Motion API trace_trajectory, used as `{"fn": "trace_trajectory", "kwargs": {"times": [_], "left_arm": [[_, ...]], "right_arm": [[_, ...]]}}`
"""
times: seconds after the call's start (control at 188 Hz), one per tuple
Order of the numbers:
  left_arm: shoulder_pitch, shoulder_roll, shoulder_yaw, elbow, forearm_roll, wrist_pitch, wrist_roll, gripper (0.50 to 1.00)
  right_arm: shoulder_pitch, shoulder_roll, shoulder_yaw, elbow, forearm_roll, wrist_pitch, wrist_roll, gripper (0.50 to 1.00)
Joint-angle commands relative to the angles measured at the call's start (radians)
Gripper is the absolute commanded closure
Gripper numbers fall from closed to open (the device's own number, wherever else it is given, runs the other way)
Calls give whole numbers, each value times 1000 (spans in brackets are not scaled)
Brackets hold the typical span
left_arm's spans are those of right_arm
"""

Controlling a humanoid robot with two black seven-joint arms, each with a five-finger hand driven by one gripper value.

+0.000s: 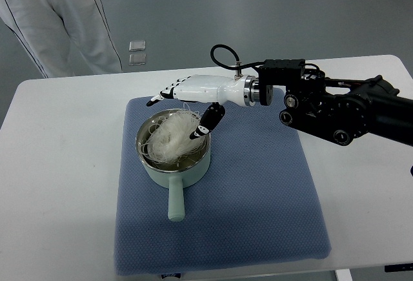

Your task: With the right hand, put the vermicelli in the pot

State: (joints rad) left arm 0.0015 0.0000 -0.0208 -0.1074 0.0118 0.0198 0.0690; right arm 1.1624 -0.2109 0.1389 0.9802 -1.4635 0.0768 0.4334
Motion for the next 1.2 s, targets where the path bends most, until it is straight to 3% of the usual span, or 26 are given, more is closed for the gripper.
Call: {"fn": "trace_trajectory", "kwargs": {"times": [0.0, 0.219, 0.437, 0.618, 1.098, 1.194], "left_arm": [[0, 0, 1, 0, -1, 0, 0, 500], [0, 0, 1, 0, 0, 0, 0, 500], [0, 0, 1, 0, -1, 0, 0, 500], [0, 0, -1, 0, -1, 0, 0, 500], [0, 0, -1, 0, 0, -1, 0, 500], [0, 0, -1, 0, 0, 0, 0, 500]], "right_arm": [[5, -10, 1, 0, 2, 1, -1, 607], [60, -61, 19, 15, 6, 0, 1, 601], [54, -105, 199, 14, 34, 9, 2, 599], [-58, -104, 353, -23, 371, 14, -7, 599], [-253, -58, 430, -308, 1039, -9, -15, 601], [-283, -36, 432, -353, 1111, -11, -61, 601]]}}
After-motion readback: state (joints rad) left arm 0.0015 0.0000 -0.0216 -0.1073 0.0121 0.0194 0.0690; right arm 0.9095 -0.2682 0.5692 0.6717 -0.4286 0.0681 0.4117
